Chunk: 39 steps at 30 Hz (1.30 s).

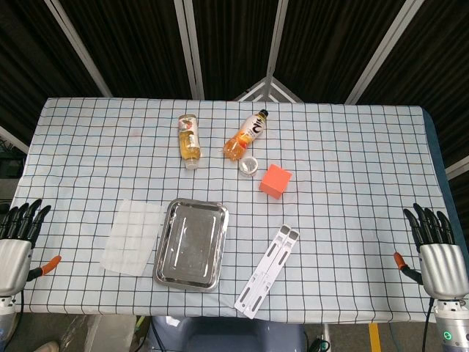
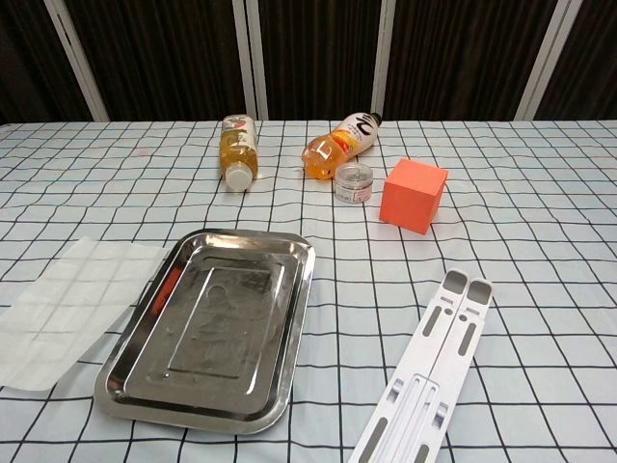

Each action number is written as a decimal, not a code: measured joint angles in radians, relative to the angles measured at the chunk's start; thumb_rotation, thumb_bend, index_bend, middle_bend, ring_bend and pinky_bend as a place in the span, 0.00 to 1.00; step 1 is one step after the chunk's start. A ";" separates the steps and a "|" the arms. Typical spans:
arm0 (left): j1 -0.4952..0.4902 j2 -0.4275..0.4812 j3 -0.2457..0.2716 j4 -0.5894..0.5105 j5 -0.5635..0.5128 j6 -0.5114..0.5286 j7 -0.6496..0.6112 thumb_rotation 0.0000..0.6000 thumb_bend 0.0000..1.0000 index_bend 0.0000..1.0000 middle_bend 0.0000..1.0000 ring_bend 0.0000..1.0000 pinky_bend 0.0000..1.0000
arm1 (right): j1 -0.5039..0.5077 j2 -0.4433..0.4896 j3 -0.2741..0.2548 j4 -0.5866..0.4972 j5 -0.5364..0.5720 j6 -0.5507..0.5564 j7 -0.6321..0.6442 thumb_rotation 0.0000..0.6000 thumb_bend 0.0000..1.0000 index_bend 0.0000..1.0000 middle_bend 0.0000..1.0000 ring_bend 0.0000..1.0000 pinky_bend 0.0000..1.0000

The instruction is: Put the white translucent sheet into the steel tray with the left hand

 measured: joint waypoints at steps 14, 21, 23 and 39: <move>-0.010 0.007 0.029 0.003 0.012 -0.048 0.016 1.00 0.04 0.09 0.00 0.00 0.00 | -0.001 0.001 0.000 -0.004 0.001 0.000 0.004 1.00 0.33 0.00 0.00 0.00 0.00; -0.058 0.041 0.070 0.028 0.031 -0.187 0.028 1.00 0.10 0.32 0.00 0.00 0.00 | 0.001 0.000 0.001 -0.005 0.005 -0.006 -0.001 1.00 0.33 0.00 0.00 0.00 0.00; -0.084 0.043 0.082 0.046 0.043 -0.237 0.042 1.00 0.11 0.33 0.00 0.00 0.00 | 0.001 0.000 0.001 -0.005 0.005 -0.005 -0.001 1.00 0.33 0.00 0.00 0.00 0.00; -0.230 -0.030 0.114 0.137 0.070 -0.465 0.147 1.00 0.17 0.41 0.00 0.00 0.00 | -0.003 -0.002 0.003 -0.001 0.004 0.006 0.004 1.00 0.33 0.00 0.00 0.00 0.00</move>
